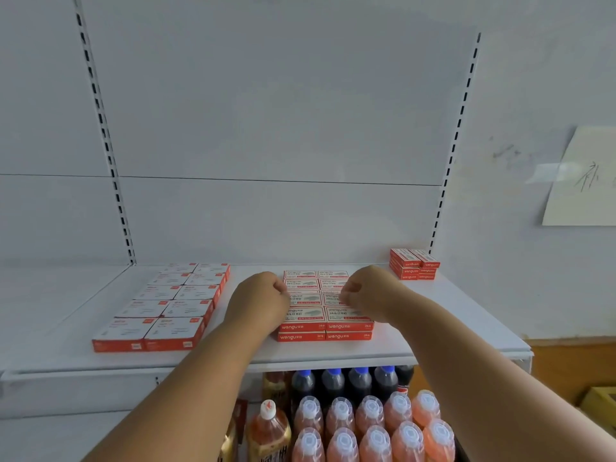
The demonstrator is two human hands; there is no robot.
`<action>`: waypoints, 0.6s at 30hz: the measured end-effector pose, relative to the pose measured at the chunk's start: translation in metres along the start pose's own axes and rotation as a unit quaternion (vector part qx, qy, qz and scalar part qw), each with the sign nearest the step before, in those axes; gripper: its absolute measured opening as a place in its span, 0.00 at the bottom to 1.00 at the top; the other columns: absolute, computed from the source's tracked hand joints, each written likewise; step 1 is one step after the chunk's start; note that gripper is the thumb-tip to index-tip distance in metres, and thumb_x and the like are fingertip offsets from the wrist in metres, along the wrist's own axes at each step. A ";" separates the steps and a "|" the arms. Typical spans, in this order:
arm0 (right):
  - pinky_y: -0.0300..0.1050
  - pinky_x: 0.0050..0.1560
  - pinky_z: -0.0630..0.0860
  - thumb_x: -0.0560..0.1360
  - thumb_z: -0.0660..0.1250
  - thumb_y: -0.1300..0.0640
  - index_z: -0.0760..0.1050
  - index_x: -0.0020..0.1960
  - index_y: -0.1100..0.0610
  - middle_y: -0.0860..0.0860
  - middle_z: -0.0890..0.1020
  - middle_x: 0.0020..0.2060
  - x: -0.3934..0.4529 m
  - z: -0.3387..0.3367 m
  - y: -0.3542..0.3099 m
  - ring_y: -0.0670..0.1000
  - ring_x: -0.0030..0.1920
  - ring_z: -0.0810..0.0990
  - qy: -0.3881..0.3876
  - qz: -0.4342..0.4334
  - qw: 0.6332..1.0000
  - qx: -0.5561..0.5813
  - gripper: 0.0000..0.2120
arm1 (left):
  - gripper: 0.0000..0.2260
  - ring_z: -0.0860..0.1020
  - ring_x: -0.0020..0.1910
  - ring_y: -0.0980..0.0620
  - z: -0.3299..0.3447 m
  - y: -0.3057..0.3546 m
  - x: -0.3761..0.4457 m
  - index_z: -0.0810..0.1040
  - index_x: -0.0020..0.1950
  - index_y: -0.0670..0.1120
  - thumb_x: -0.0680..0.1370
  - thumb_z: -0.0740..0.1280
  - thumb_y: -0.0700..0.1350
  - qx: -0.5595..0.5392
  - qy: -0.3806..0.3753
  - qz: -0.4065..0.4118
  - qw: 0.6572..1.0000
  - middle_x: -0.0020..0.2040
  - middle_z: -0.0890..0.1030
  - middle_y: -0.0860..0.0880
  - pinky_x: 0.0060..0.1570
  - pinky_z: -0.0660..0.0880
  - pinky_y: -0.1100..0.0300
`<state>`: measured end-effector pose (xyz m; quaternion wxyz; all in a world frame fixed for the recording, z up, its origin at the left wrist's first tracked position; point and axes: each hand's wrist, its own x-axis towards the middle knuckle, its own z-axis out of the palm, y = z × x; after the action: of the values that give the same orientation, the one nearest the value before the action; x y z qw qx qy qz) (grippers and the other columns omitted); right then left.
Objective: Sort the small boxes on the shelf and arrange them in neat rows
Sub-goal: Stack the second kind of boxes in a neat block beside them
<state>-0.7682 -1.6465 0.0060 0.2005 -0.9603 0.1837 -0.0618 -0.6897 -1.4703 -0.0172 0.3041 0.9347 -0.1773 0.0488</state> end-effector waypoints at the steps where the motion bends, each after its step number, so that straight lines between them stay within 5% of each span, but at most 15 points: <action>1: 0.43 0.45 0.80 0.78 0.66 0.51 0.83 0.52 0.55 0.50 0.84 0.44 0.000 0.000 0.001 0.50 0.44 0.82 -0.002 -0.003 1.000 0.002 0.11 | 0.06 0.80 0.45 0.54 -0.002 0.001 -0.001 0.79 0.55 0.51 0.80 0.65 0.49 0.003 0.002 0.001 1.000 0.51 0.81 0.52 0.35 0.74 0.65; 5: 0.42 0.44 0.79 0.78 0.65 0.50 0.81 0.56 0.52 0.48 0.81 0.51 0.000 -0.002 0.008 0.48 0.45 0.81 0.024 -0.010 0.999 0.027 0.11 | 0.05 0.80 0.41 0.53 -0.007 0.011 -0.002 0.76 0.52 0.52 0.79 0.65 0.51 0.055 0.039 0.008 0.998 0.49 0.81 0.53 0.30 0.70 0.65; 9: 0.41 0.43 0.72 0.78 0.64 0.50 0.79 0.56 0.52 0.49 0.80 0.54 -0.003 -0.004 0.027 0.49 0.46 0.77 0.129 -0.006 0.990 0.059 0.11 | 0.05 0.78 0.42 0.54 -0.003 0.034 -0.005 0.77 0.52 0.53 0.80 0.63 0.51 0.063 0.085 0.082 0.991 0.49 0.81 0.53 0.37 0.74 0.62; 15: 0.41 0.44 0.68 0.76 0.65 0.53 0.75 0.45 0.50 0.47 0.77 0.44 0.003 -0.021 0.070 0.52 0.49 0.77 0.185 0.013 0.979 0.088 0.02 | 0.07 0.79 0.46 0.52 0.017 0.082 -0.003 0.74 0.56 0.57 0.80 0.63 0.53 -0.015 0.013 0.175 0.984 0.45 0.81 0.56 0.49 0.79 0.55; 18: 0.39 0.46 0.66 0.76 0.66 0.53 0.77 0.55 0.52 0.52 0.74 0.50 0.013 -0.031 0.097 0.52 0.48 0.74 0.219 0.031 0.969 0.113 0.09 | 0.06 0.79 0.46 0.51 0.033 0.110 0.004 0.76 0.54 0.56 0.79 0.63 0.52 -0.033 -0.013 0.191 0.981 0.44 0.81 0.54 0.49 0.77 0.56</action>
<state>-0.7935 -1.7454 -0.0051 0.2643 -0.8883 0.2448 -0.2849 -0.7259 -1.5740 0.0178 0.3180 0.8736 -0.3578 0.0879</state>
